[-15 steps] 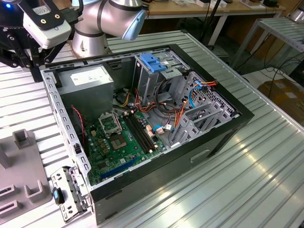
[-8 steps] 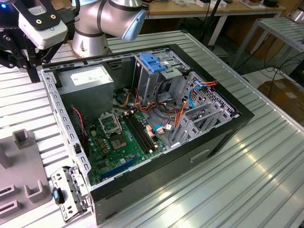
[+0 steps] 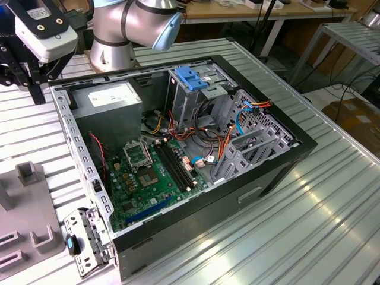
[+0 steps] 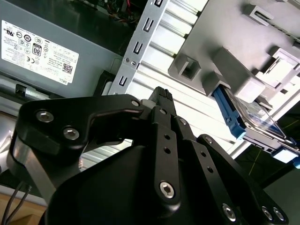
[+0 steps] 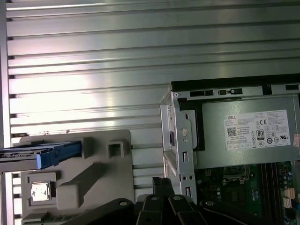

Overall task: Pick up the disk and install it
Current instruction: 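Reach for the disk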

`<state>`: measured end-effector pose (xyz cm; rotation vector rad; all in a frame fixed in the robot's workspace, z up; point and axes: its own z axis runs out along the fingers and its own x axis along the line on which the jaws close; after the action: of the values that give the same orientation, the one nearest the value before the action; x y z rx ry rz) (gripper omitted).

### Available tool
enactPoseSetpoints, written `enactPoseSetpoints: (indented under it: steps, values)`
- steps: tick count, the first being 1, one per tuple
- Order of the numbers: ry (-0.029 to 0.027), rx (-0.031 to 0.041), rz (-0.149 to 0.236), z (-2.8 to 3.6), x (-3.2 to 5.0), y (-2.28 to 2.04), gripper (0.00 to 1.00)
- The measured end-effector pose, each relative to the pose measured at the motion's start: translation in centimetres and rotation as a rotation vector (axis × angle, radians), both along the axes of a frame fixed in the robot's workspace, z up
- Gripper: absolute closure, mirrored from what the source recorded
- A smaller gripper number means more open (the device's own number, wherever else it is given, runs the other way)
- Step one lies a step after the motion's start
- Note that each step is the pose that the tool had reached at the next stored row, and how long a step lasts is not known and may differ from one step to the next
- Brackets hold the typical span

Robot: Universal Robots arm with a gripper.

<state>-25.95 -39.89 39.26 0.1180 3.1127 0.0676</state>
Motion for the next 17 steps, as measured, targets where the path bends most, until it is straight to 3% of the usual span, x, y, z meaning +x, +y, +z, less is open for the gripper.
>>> enactPoseSetpoints:
  steps: [17]
  values:
    - [0.0002,0.0001,0.0,-0.02,-1.16,0.0,0.89]
